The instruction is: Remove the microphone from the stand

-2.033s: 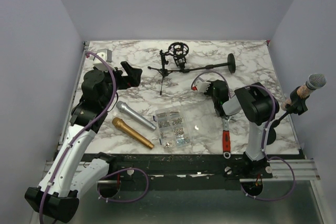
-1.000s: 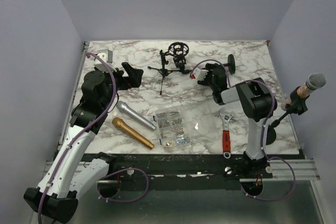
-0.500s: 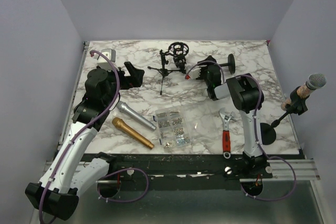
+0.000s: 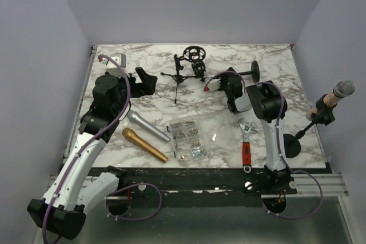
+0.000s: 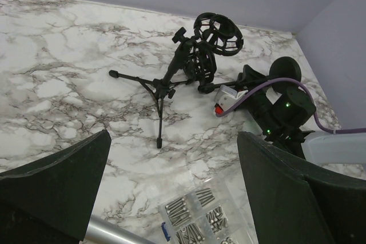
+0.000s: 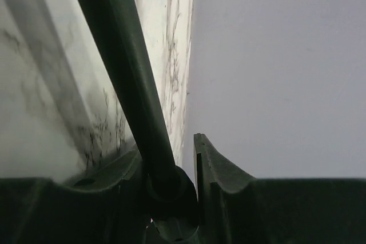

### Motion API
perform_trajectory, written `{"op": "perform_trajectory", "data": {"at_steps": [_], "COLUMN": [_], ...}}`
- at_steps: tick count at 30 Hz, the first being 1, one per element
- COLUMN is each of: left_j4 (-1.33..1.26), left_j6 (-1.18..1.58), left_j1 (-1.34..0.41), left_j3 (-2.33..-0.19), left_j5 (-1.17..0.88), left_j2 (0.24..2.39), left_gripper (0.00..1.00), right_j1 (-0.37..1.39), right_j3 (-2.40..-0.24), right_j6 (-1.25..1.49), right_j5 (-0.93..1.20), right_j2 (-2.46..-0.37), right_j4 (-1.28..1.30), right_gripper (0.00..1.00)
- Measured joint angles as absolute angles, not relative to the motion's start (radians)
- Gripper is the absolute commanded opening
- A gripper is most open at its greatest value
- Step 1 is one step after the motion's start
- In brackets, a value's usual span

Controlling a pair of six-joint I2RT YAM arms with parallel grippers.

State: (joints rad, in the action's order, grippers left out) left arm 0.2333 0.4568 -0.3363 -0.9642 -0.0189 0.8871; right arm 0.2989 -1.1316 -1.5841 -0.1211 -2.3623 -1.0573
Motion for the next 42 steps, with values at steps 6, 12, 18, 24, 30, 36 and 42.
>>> {"op": "perform_trajectory", "data": {"at_steps": [6,12,18,24,30,36,42], "left_j4": [0.233,0.233,0.229,0.226,0.223,0.109,-0.006], "left_j6": [0.457,0.457,0.457,0.457,0.457,0.449,0.513], "left_j1": [-0.336,-0.336,-0.336,-0.336,-0.336,-0.336,-0.336], "left_j3": [-0.964,-0.964,-0.964,-0.959,-0.958,-0.941,-0.945], "left_j5": [-0.020,-0.020,-0.020,-0.020,-0.030,-0.183,-0.387], "left_j2": [0.886,0.876,0.860,0.856,0.858,0.925,1.124], "left_gripper": [0.95,0.95,0.95,0.95,0.97,0.97,0.91], "right_j1": [0.285,0.262,0.217,0.198,0.218,0.216,0.212], "right_j3": [-1.061,-1.000,-0.996,-0.983,-0.914,-0.918,-0.954], "right_j6": [-1.480,-1.217,-0.890,-0.820,-0.882,-0.859,-0.749], "right_j5": [-0.180,-0.236,-0.222,-0.222,-0.218,-0.213,-0.196], "right_j2": [-2.281,-2.130,-1.998,-1.984,-1.984,-1.984,-1.962], "right_j4": [-1.062,-0.982,-0.849,-0.877,-0.977,-0.986,-0.914], "right_gripper": [0.01,0.01,0.01,0.01,0.00,0.01,0.01]}}
